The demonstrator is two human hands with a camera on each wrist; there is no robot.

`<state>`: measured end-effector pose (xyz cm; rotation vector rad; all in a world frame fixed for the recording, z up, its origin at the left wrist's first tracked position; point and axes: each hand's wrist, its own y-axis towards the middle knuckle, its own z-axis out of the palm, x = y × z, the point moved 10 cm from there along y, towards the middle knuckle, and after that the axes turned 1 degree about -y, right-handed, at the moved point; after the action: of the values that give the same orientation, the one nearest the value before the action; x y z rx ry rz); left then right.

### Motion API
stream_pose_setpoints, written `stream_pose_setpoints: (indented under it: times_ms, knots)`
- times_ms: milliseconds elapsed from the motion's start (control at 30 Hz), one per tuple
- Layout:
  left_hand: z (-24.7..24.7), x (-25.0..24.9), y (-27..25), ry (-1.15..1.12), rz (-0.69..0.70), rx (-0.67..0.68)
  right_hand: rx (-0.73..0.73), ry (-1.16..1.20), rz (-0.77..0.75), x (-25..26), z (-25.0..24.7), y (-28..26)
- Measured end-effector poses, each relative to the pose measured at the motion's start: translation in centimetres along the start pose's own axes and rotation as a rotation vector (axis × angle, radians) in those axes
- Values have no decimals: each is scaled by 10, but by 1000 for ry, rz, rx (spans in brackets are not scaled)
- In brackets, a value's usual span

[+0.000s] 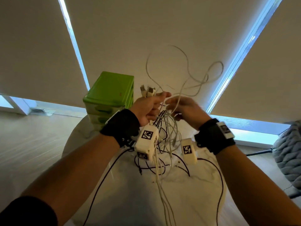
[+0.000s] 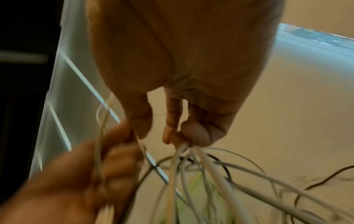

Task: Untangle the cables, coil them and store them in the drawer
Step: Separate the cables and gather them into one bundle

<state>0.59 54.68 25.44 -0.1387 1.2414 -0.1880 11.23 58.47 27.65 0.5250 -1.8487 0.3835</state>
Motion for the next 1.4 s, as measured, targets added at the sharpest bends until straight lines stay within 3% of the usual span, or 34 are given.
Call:
stream_pose_setpoints:
  times_ms: [100,200,300,400,500,567,633,700,800,900,1100,1233,1333,1400]
  knots:
    - [5,-8,-3,135,17,12,34,-179,-104,7,20,-5]
    - [-10,-2,-1,73,-1,-36,4,-231,-136,22,20,-7]
    - [-11,11,-4,49,-55,-17,-84,121,-104,35,7,-5]
    - [2,22,-15,227,-57,34,-283,578,-62,47,-21,-2]
    - [-3,21,-14,221,-22,-22,-375,719,-50,42,-38,1]
    - [-11,16,-9,19,-29,-55,-359,555,-67,29,-36,0]
    - [-11,5,-5,-169,-29,-31,-270,216,-96,12,-15,-5]
    - [-6,-7,-3,-188,-21,4,-162,-76,-134,0,16,-11]
    - [-1,-12,-2,-127,-47,34,-78,-235,-176,4,39,-12]
    - [-8,-9,-3,-137,-79,65,-13,-207,-96,11,35,-12]
    - [-9,28,-11,43,-167,120,-174,494,-70,49,-5,-7]
    - [0,30,-14,103,-141,111,-286,737,-42,40,-25,-4]
    - [-8,18,-10,-27,-121,53,-272,533,27,10,-24,-4]
    - [-7,17,-9,-43,-147,49,-149,311,57,-4,-2,-8]
